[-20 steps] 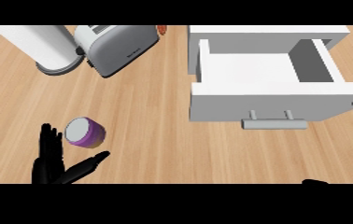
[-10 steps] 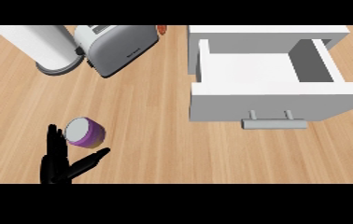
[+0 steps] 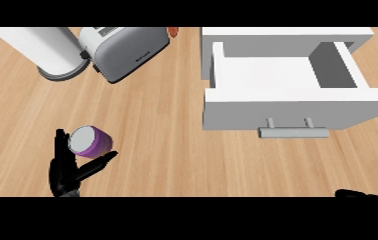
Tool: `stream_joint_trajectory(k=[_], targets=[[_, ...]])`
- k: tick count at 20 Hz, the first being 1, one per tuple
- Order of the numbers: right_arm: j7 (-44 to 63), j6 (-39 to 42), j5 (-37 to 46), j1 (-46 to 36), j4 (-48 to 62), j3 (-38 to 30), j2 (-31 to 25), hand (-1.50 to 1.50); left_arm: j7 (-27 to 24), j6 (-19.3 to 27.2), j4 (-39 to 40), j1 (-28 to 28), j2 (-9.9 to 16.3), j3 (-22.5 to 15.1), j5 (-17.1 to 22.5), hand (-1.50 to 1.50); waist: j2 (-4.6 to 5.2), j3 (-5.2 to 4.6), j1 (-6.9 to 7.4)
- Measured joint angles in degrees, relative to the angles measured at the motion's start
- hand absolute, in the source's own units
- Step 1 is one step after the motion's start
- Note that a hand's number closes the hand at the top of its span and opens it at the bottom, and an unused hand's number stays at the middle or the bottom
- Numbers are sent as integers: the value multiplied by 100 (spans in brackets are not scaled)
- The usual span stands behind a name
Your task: Pick up the can, place it into the drawer and close the drawer
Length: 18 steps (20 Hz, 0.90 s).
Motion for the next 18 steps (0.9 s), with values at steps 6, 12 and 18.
stream_joint_trajectory(k=[6, 12, 18], targets=[[139, 32, 27, -69, -79, -67, -27, -150, -238, -200, 566, -421, 174, -10, 54, -150, -4, 1, 2], [181, -7, 175, -88, -159, 37, 60, -150, -352, -653, 1221, -940, 387, -74, 46, 150, 0, 0, -11], [18, 79, 120, -111, -9, -99, 30, -150, -636, -1078, 1898, -1457, 489, -30, 125, 150, 1, 5, -24]])
